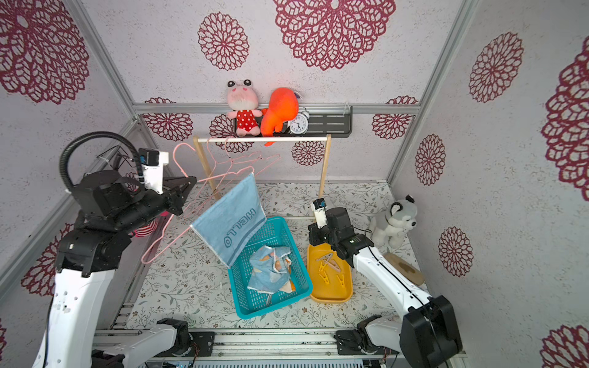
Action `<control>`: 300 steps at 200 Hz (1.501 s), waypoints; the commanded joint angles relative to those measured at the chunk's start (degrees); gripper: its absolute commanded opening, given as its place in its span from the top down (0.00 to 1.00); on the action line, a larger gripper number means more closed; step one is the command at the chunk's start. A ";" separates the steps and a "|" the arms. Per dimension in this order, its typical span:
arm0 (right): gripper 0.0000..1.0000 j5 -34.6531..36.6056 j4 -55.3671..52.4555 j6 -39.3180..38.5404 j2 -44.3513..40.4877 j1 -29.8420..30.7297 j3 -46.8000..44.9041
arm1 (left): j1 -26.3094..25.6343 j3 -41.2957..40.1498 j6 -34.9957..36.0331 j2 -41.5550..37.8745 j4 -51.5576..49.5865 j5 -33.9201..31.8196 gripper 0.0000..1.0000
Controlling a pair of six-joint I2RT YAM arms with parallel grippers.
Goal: Remove the clothespins securing towels to the hanger
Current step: Move the basket to the center of the board.
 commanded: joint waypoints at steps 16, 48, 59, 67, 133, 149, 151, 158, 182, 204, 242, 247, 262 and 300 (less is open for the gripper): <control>0.95 -5.33 4.86 -0.72 5.92 -0.16 5.39 | -0.07 3.20 2.34 1.69 -2.19 -6.00 1.00; 0.94 -7.07 6.60 -1.29 12.04 -0.16 8.87 | -0.11 2.40 2.26 2.31 -0.51 -6.09 1.00; 0.94 -7.95 6.62 -1.43 14.39 -0.16 10.63 | -0.11 0.83 2.09 2.20 0.47 -6.09 1.00; 0.94 -9.08 6.43 -1.74 16.09 -0.17 12.17 | -0.04 -0.42 2.00 1.90 1.16 -6.07 1.00; 0.94 -7.51 2.52 -2.87 30.34 -0.01 23.85 | 0.95 -7.89 1.30 -0.35 4.12 -5.15 1.00; 0.94 -7.58 2.29 -2.55 32.77 0.01 25.12 | 1.29 -8.48 1.12 -0.86 4.53 -4.54 1.00; 0.94 -7.60 2.18 -2.59 33.10 0.09 25.33 | 1.36 -8.57 1.08 -1.00 4.65 -4.47 1.00; 0.94 -7.66 1.79 -2.68 34.13 0.31 25.88 | 1.62 -8.94 0.95 -1.15 4.93 -4.13 1.00; 0.95 -7.78 -0.87 -4.10 36.44 2.71 27.61 | 2.37 -9.67 0.42 -1.25 5.60 -3.15 1.00; 0.95 -7.90 -1.52 -4.44 35.75 5.95 27.37 | 3.01 -9.90 -0.32 -0.99 6.14 -1.88 1.00; 0.95 -12.24 0.31 -2.32 34.51 10.66 25.36 | 3.76 -10.24 -1.17 -1.23 6.78 -0.85 1.00; 0.95 -12.40 0.31 -2.18 34.61 11.43 25.47 | 3.82 -10.19 -1.25 -1.33 6.86 -0.78 1.00; 0.96 -13.33 1.14 -1.13 35.23 13.50 25.68 | 4.10 -10.31 -1.51 -1.48 7.11 -0.46 1.00; 0.97 -16.13 3.19 1.41 38.40 17.00 27.54 | 4.54 -10.45 -1.95 -2.21 7.67 -0.47 1.00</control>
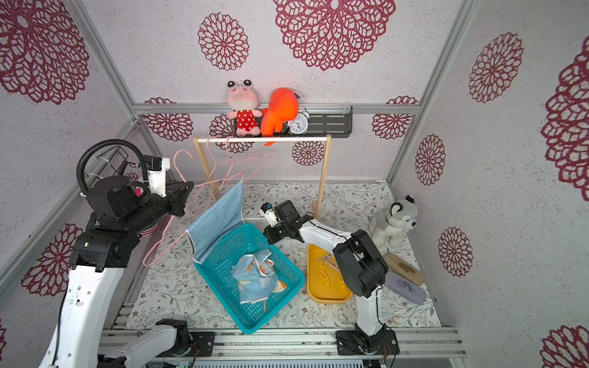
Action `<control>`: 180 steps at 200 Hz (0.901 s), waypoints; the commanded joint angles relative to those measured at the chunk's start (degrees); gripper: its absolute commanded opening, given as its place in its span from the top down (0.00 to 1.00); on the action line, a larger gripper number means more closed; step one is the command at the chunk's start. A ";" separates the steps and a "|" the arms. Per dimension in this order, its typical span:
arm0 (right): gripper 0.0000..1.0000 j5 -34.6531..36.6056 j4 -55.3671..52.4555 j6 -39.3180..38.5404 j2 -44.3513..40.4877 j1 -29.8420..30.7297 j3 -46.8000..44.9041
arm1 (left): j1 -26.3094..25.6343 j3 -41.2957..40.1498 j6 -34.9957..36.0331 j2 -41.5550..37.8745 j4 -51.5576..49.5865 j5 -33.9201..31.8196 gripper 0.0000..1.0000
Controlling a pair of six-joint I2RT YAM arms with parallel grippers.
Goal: Remove the clothespins securing towels to the hanger
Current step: Move the basket to the center of the board.
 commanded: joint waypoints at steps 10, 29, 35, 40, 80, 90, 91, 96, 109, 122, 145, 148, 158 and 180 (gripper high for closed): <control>0.97 -4.69 1.97 2.71 2.12 2.89 3.38 | 0.73 -0.63 -0.85 -1.55 3.61 0.95 1.00; 0.97 -6.33 1.38 2.95 4.20 4.22 6.02 | 0.92 -0.68 -1.04 -1.51 3.70 1.36 1.00; 0.98 -6.89 1.21 3.01 4.95 4.65 6.87 | 0.97 -0.65 -1.02 -1.49 3.70 1.38 1.00; 0.98 -7.34 1.07 3.06 5.54 4.99 7.56 | 0.99 -0.65 -1.10 -1.47 3.66 1.46 1.00; 0.98 -11.73 1.91 4.26 9.71 6.90 11.54 | 1.46 -0.77 -1.44 -1.39 4.05 1.98 1.00; 0.98 -12.70 1.80 4.17 10.45 7.30 12.31 | 1.54 -0.72 -1.48 -1.25 4.05 2.13 1.00; 0.98 -12.74 1.74 4.14 10.51 7.34 12.40 | 1.54 -0.70 -1.47 -1.27 4.05 2.17 1.00; 0.98 -12.87 1.60 3.96 10.80 7.48 12.63 | 1.62 -0.69 -1.54 -1.13 4.06 2.23 1.00; 0.98 -12.96 1.46 3.60 11.05 7.63 12.58 | 1.63 -0.73 -1.57 -1.11 4.13 2.30 1.00; 0.97 -11.57 0.28 2.54 10.81 7.45 12.64 | 1.85 -0.77 -1.63 -1.07 4.22 2.48 1.00; 0.93 -6.45 -1.49 1.53 10.39 5.24 12.56 | 1.96 -0.73 -1.80 -0.83 4.23 3.01 1.00; 0.92 -5.68 -1.79 1.37 10.46 4.77 12.74 | 1.98 -0.71 -1.79 -0.78 4.23 3.12 1.00; 0.90 -2.57 -3.37 0.30 10.93 3.55 13.56 | 2.02 -0.69 -1.88 -0.76 4.31 3.29 1.00; 0.87 1.43 -6.60 -1.19 13.37 1.99 17.58 | 2.63 -0.87 -2.40 -0.70 4.71 4.18 1.00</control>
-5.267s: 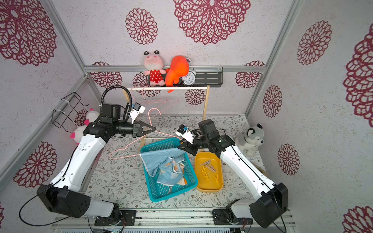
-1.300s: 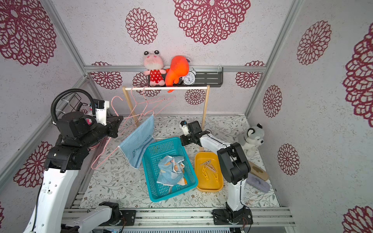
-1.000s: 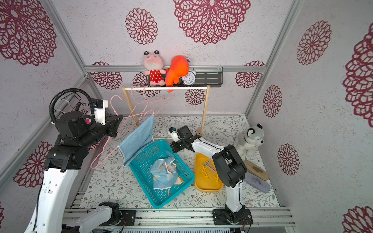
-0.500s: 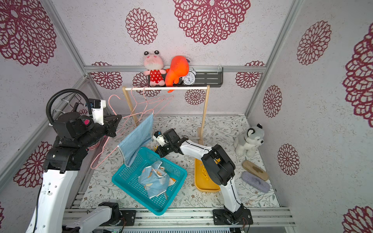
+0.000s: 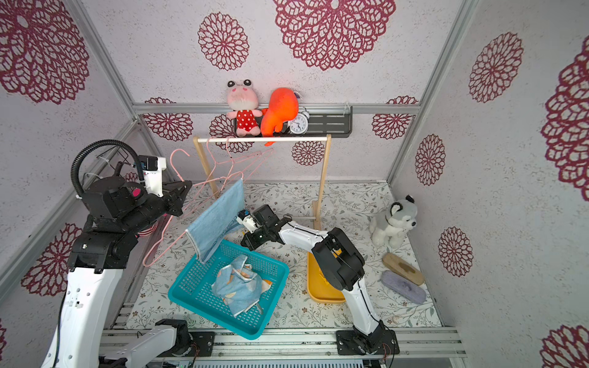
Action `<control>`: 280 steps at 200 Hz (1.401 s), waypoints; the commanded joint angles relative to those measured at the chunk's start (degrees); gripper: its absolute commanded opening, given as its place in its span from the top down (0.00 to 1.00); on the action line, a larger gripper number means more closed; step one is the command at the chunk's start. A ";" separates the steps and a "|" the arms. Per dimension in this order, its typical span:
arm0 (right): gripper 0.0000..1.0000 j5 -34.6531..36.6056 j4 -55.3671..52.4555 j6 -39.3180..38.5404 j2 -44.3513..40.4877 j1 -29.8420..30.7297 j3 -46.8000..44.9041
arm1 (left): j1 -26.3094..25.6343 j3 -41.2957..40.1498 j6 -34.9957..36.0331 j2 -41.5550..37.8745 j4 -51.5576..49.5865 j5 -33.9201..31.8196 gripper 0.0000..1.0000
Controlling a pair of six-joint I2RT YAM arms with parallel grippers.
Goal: Remove the clothespins securing towels to the hanger
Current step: Move the basket to the center of the board, then pick up the clothespin from the center of the board.
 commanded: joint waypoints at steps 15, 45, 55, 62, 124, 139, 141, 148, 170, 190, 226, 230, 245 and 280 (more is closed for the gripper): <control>0.84 8.64 -6.82 -2.80 4.84 -2.84 9.15 | 1.45 -0.31 -1.16 -0.09 3.77 2.12 1.00; 0.82 10.85 -8.45 -1.78 10.40 -2.76 15.30 | 2.23 -0.57 -1.41 -0.43 4.19 2.24 1.00; 0.81 11.86 -8.64 -0.83 12.00 -2.76 16.94 | 2.55 -0.75 -1.42 -0.43 4.39 2.11 1.00; 0.81 12.19 -8.34 -0.17 12.81 -2.76 17.80 | 3.01 -0.76 -1.57 -0.20 4.48 2.18 1.00; 0.79 13.11 -2.92 5.61 15.10 -2.15 19.92 | 5.68 -1.28 -4.03 1.22 6.49 6.13 1.00; 0.78 14.13 -2.23 6.79 15.20 -2.05 19.79 | 5.97 -1.22 -4.32 1.79 6.50 6.77 1.00; 0.78 14.27 -2.10 6.88 15.20 -1.99 19.79 | 5.95 -1.20 -4.32 1.89 6.50 6.84 1.00; 0.77 14.52 -1.82 7.40 15.29 -1.97 19.79 | 6.01 -1.19 -4.41 2.09 6.50 7.00 1.00; 0.74 14.72 -1.22 8.67 16.04 -1.71 20.62 | 6.16 -1.30 -4.41 2.35 6.50 7.16 1.00; 0.73 17.76 -3.68 8.54 18.28 -1.19 23.83 | 6.46 -1.15 -4.65 2.81 6.67 7.40 1.00; 0.73 21.11 -6.22 8.37 20.21 -0.76 27.21 | 6.98 -1.21 -4.76 2.87 6.65 8.21 1.00; 0.73 21.39 -6.19 8.32 20.25 -0.71 27.25 | 7.11 -1.19 -4.76 2.92 6.67 8.26 1.00; 0.73 21.89 -6.21 8.41 20.68 -0.43 27.59 | 7.33 -1.19 -4.93 2.82 6.76 8.72 1.00; 0.73 22.07 -6.74 8.93 22.10 0.41 28.18 | 7.83 -1.26 -5.02 2.57 6.76 8.93 1.00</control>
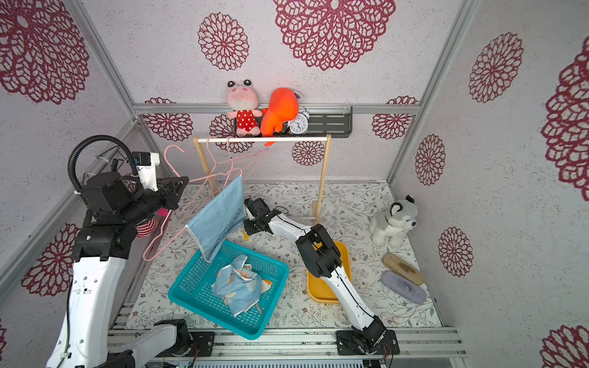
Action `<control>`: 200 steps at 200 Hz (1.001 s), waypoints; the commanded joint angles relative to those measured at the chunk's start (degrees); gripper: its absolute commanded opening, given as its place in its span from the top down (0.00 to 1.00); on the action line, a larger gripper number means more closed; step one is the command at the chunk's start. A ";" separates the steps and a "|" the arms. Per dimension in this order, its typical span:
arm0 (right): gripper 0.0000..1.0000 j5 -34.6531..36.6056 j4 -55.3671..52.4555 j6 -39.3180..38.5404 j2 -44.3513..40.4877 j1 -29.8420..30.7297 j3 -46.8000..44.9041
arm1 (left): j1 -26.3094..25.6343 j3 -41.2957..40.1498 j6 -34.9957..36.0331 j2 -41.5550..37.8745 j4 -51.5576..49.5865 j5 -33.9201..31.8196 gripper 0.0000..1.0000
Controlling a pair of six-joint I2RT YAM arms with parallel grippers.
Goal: Remove the clothespins securing towels to the hanger
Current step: Pick up the clothespin from the center of the board.
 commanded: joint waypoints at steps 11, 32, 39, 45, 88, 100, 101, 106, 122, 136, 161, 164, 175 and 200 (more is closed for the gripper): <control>0.73 1.66 -1.00 1.13 0.75 1.61 1.64 | 0.99 -0.19 -0.67 -0.36 2.55 0.99 1.00; 0.73 3.22 -1.45 0.89 1.31 2.42 2.22 | 1.17 -0.15 -0.87 -0.32 2.63 1.32 1.00; 0.73 3.54 -1.76 0.92 1.68 2.53 2.58 | 1.15 -0.18 -0.98 -0.23 2.71 1.42 1.00; 0.73 3.82 -2.08 1.02 2.04 2.54 2.78 | 1.13 -0.18 -0.98 -0.20 2.72 1.51 1.00; 0.74 4.68 -2.32 1.39 2.37 2.53 3.17 | 1.26 -0.29 -1.02 -0.09 2.72 1.69 1.00; 0.76 5.25 -2.86 1.26 2.75 2.49 3.55 | 1.26 -0.24 -1.04 -0.05 2.72 1.82 1.00; 0.76 5.33 -2.94 1.29 2.80 2.51 3.61 | 1.26 -0.24 -1.01 -0.03 2.72 1.80 1.00; 0.78 5.69 -3.27 1.22 2.99 2.54 3.61 | 1.25 -0.23 -0.98 -0.03 2.67 1.78 1.00; 0.80 6.79 -4.42 0.83 3.26 2.54 3.43 | 1.29 -0.23 -0.98 -0.05 2.72 1.88 1.00; 0.82 8.05 -4.97 0.49 3.13 2.54 2.76 | 1.32 -0.29 -1.05 -0.02 2.72 1.87 1.00; 0.85 10.44 -5.66 -0.06 3.03 2.53 1.73 | 1.39 -0.33 -1.02 0.03 2.81 2.03 1.00; 0.86 10.59 -5.79 -0.08 3.03 2.54 1.67 | 1.35 -0.32 -1.06 0.08 2.81 2.04 1.00; 0.89 11.14 -6.12 -0.09 2.95 2.45 1.66 | 1.40 -0.35 -1.07 0.07 2.81 2.04 1.00; 0.98 11.39 -5.64 0.02 1.48 2.32 0.15 | 1.43 -0.38 -0.97 -0.01 2.83 1.98 1.00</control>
